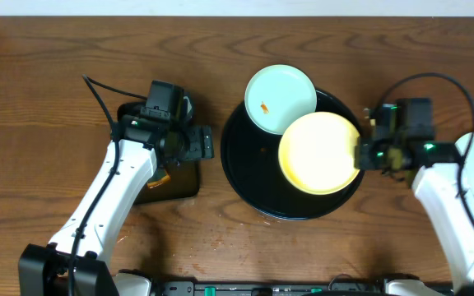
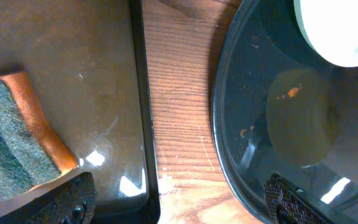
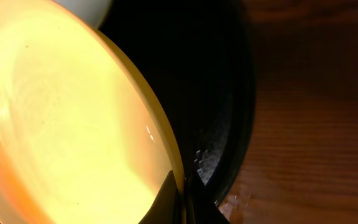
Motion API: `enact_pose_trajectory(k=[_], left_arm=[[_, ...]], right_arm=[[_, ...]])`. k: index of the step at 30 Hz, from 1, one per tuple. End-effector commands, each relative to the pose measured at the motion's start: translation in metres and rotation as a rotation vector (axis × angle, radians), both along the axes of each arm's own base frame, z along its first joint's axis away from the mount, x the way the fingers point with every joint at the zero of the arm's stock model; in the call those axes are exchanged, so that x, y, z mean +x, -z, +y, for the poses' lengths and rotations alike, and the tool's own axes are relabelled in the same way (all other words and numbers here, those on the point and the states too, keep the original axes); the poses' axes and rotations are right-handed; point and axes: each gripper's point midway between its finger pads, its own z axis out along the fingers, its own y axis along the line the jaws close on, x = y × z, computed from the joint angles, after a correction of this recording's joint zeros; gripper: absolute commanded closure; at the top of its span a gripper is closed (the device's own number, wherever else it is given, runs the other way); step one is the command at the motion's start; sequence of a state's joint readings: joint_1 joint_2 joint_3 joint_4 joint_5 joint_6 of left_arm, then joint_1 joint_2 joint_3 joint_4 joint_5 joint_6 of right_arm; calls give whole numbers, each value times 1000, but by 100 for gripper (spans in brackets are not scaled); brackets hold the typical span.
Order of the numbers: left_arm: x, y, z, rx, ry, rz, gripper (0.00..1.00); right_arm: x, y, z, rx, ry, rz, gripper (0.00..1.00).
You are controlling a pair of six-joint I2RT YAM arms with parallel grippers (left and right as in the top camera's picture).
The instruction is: Clean dirty plates on tray and stack at the side
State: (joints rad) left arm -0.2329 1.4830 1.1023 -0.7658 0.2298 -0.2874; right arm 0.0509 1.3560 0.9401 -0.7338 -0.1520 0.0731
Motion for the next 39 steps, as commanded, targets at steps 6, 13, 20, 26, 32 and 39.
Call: enact_pose_trajectory(k=[6,13,20,26,32,39], left_arm=[[4,-4,1,9,0,-15,12],[4,-4,1,9,0,-15,12],[4,-4,1,10,0,-15,12],[4,-4,1,9,0,-15,12],[4,-4,1,9,0,-15,12],[4,-4,1,9,0,-15,12]], right_arm=[[-3,-31,-1,-537,100,-177,99],[-13,-52,45,-652,11,-341,99],[-19,-68,56,-755,-28,-429,99],[-22,-79,63,-811,-39,-495,99],[-24,-90,66,-869,-51,-548,99],[-30,-105,76,-924,-68,-628,99]])
